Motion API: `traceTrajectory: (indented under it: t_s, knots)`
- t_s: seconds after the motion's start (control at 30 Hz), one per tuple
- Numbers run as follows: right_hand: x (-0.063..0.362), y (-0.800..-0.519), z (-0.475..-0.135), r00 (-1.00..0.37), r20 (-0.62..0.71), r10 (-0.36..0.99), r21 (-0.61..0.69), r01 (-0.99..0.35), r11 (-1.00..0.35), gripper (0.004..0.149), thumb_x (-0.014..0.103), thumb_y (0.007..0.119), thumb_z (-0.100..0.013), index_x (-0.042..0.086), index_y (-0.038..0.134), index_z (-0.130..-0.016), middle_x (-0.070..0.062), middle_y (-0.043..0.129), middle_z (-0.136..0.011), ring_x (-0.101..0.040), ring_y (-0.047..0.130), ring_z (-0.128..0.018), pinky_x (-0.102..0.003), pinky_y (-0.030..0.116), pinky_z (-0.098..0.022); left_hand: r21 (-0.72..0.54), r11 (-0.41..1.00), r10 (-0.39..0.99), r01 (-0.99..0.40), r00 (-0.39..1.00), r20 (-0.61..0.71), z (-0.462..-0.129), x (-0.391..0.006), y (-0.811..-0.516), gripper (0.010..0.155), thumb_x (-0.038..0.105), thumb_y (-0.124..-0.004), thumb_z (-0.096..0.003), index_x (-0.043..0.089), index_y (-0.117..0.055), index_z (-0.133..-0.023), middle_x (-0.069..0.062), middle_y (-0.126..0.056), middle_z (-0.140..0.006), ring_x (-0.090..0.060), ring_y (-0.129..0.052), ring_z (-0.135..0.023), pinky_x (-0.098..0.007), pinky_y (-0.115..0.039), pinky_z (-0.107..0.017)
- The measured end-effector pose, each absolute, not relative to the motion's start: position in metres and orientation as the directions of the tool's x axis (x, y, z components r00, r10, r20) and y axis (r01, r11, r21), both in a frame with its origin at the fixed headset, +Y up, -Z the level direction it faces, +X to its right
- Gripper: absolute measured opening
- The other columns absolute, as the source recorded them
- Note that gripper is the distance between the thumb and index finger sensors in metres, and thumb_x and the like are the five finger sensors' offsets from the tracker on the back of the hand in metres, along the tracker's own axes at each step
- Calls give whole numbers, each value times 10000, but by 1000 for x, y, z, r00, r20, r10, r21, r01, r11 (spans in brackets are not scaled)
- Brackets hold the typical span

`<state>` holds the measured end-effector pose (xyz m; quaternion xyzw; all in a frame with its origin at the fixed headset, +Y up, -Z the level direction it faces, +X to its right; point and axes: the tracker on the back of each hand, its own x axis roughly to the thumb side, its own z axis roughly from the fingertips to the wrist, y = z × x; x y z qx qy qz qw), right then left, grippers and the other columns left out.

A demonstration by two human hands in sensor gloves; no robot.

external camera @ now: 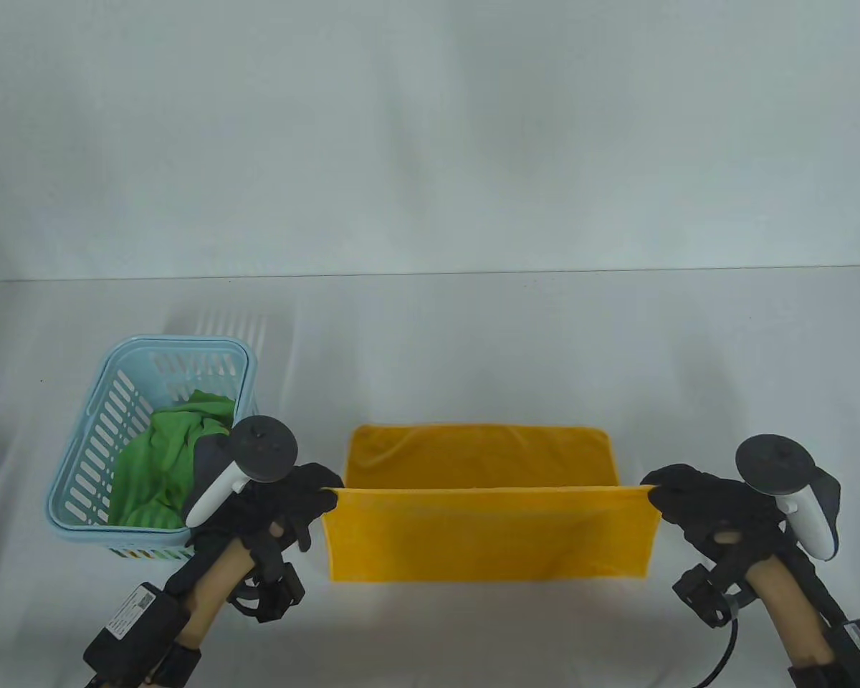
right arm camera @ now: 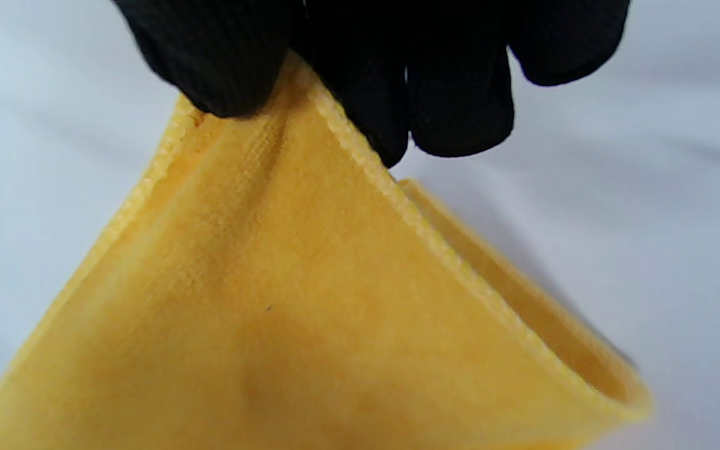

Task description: Roll square towel into towel roll

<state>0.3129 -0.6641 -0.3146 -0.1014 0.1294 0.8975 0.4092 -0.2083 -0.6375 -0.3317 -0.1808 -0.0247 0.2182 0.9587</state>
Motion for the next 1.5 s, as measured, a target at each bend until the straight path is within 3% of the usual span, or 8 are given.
traceTrajectory:
  t_s: [0.37, 0.67, 0.83, 1.1, 1.3, 1.5]
  knots:
    - [307, -677, -369, -629, -413, 659, 72, -744, -665, 385, 393, 808, -373, 314, 849, -747, 1, 939, -756, -314, 913, -728, -561, 689, -597, -288, 900, 285, -327, 942, -178, -392, -185, -651, 421, 397, -788, -413, 339, -876, -821, 64, -998, -790, -214, -1040, -696, -504, -766, -636]
    - [291, -708, -406, -634, -509, 582, -36, -660, -750, 388, 406, 798, -370, 329, 835, -749, 14, 909, -783, -306, 878, -769, -552, 679, -612, -210, 940, 207, -269, 938, -277, -436, -168, -688, 420, 416, -793, -400, 352, -873, -807, 89, -987, -786, -191, -1032, -704, -491, -768, -641]
    - [285, -728, -416, -631, -540, 557, -79, -621, -780, 391, 415, 794, -366, 337, 831, -746, 18, 896, -794, -306, 865, -785, -547, 678, -615, -195, 956, 157, -221, 942, -297, -449, -163, -708, 418, 431, -798, -391, 366, -871, -797, 106, -973, -793, -184, -1017, -722, -489, -759, -652]
    - [277, -747, -427, -669, -564, 484, -28, -571, -821, 401, 424, 788, -368, 341, 823, -758, 9, 887, -794, -318, 840, -760, -549, 659, -625, -234, 948, 134, -217, 936, -326, -460, -161, -733, 452, 467, -789, -385, 358, -854, -819, 88, -956, -818, -201, -1001, -746, -497, -747, -659]
    - [277, -748, -426, -674, -564, 477, -16, -569, -823, 594, 500, 775, -350, 364, 647, -914, 10, 795, -906, -318, 795, -794, -549, 641, -638, -233, 942, 149, -241, 923, -354, -459, -165, -739, 618, 539, -735, -379, 316, -717, -956, 34, -834, -950, -249, -904, -840, -518, -701, -687]
    - [281, -744, -421, -669, -567, 481, -32, -566, -824, 710, 561, 767, -328, 372, 523, -967, 16, 655, -1014, -352, 671, -941, -578, 580, -676, -231, 943, 154, -241, 928, -340, -454, -165, -732, 721, 605, -713, -358, 314, -641, -1013, 11, -737, -1045, -290, -831, -938, -548, -665, -712]
